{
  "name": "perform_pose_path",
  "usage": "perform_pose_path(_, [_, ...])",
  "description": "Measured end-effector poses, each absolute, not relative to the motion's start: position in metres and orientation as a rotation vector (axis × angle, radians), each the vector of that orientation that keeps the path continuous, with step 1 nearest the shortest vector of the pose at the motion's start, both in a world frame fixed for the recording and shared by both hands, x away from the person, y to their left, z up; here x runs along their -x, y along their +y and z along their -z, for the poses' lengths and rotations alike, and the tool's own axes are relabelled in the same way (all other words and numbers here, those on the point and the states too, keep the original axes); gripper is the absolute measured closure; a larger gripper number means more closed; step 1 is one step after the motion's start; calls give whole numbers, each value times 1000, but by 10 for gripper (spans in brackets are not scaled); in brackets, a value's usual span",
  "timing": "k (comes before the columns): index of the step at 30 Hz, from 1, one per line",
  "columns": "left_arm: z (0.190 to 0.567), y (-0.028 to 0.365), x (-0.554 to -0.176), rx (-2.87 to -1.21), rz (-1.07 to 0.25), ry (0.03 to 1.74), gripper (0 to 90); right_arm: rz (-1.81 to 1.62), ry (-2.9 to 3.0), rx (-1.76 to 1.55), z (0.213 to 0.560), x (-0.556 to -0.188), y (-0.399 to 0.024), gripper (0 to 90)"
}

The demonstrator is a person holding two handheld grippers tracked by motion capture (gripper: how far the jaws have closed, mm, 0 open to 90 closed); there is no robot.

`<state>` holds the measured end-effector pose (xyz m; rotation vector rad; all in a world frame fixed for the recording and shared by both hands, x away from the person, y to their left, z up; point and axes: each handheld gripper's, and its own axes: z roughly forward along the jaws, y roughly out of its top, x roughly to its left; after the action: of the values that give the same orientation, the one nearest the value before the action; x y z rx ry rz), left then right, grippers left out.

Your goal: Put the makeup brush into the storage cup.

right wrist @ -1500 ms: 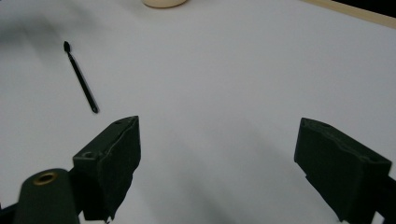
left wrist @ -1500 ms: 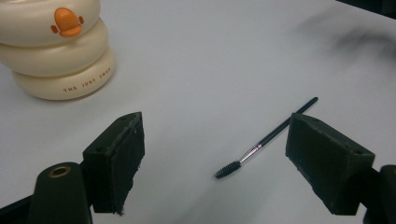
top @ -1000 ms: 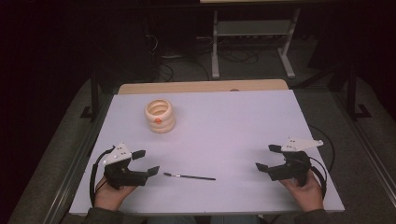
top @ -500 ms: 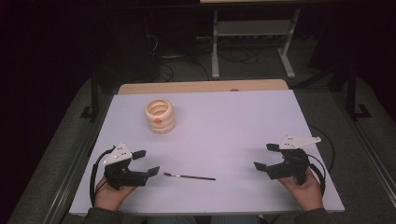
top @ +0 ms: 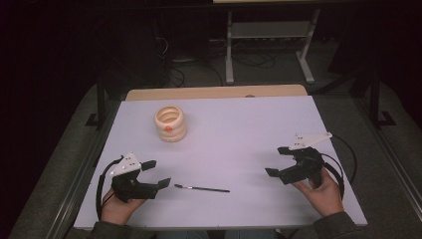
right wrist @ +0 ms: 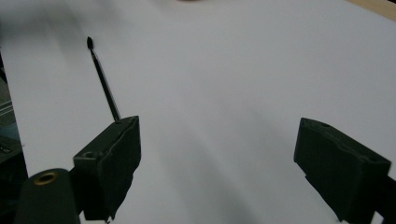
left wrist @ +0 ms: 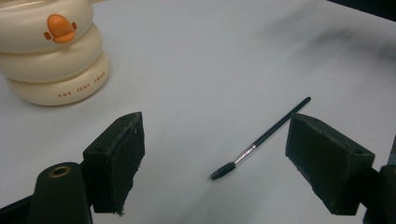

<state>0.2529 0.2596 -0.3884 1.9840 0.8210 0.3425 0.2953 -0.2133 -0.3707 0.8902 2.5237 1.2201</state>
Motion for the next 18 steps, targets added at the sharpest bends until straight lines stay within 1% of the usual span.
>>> perform_pose_path(18, [386,262,-253,-1972,-345,816,196,-1146,2647,-820,344,-320,-177,140])
